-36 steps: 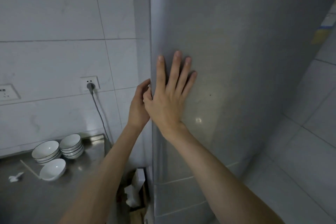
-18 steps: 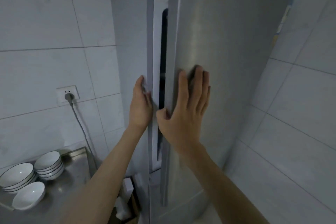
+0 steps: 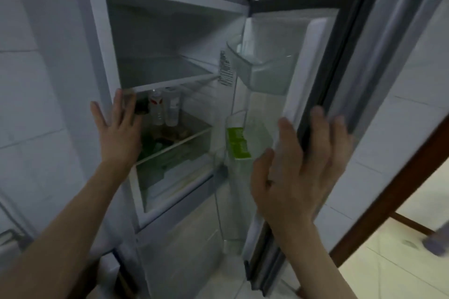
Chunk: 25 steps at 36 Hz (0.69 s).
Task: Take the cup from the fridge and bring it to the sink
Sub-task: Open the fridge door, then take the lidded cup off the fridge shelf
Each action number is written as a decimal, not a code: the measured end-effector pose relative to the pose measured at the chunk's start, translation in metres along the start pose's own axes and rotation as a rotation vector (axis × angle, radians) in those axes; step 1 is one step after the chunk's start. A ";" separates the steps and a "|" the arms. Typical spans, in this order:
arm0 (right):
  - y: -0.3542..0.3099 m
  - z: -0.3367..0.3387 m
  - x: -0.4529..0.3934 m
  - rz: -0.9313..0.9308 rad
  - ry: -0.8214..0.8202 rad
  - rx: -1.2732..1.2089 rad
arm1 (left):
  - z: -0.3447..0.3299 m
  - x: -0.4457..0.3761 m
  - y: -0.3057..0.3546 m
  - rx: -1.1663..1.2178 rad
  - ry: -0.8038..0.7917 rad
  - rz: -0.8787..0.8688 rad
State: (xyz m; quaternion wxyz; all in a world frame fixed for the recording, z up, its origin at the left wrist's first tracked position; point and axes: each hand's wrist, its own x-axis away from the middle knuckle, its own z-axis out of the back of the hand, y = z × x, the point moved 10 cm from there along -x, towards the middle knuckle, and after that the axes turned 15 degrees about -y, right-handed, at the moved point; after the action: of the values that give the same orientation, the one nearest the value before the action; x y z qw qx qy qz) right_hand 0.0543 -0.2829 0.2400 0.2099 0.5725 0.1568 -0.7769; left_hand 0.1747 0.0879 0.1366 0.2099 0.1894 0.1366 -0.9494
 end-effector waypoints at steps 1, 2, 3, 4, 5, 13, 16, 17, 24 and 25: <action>-0.003 -0.010 -0.002 0.062 -0.041 0.003 | -0.001 -0.001 -0.001 -0.016 -0.022 0.018; -0.006 -0.025 -0.002 0.124 -0.120 -0.019 | -0.001 -0.001 -0.002 -0.026 -0.033 0.042; -0.008 -0.043 -0.001 0.170 -0.234 -0.045 | 0.000 -0.001 -0.002 -0.029 -0.033 0.063; -0.008 -0.064 0.001 0.184 -0.364 -0.050 | 0.002 -0.001 -0.002 -0.027 -0.027 0.076; -0.003 -0.084 0.005 0.161 -0.493 -0.017 | 0.003 0.000 -0.001 -0.021 -0.021 0.079; 0.084 -0.154 0.012 -0.130 -0.891 0.363 | 0.003 0.002 0.001 -0.021 0.034 0.077; 0.122 -0.158 0.018 -0.165 -0.923 0.431 | -0.004 -0.001 0.003 -0.016 0.081 0.071; 0.131 -0.158 0.018 -0.163 -0.920 0.453 | -0.005 -0.001 0.002 0.001 0.101 0.060; 0.191 -0.157 0.009 -0.194 -0.926 0.448 | -0.013 -0.007 -0.001 0.019 0.124 0.041; 0.199 -0.156 0.009 -0.196 -0.915 0.445 | -0.014 -0.007 0.001 0.024 0.135 0.034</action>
State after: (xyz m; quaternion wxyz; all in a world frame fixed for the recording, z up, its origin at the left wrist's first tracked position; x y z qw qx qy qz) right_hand 0.2814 -0.3804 0.1843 0.0564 0.1876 -0.0671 -0.9783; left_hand 0.1850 0.0940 0.1269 0.2138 0.2578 0.1358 -0.9324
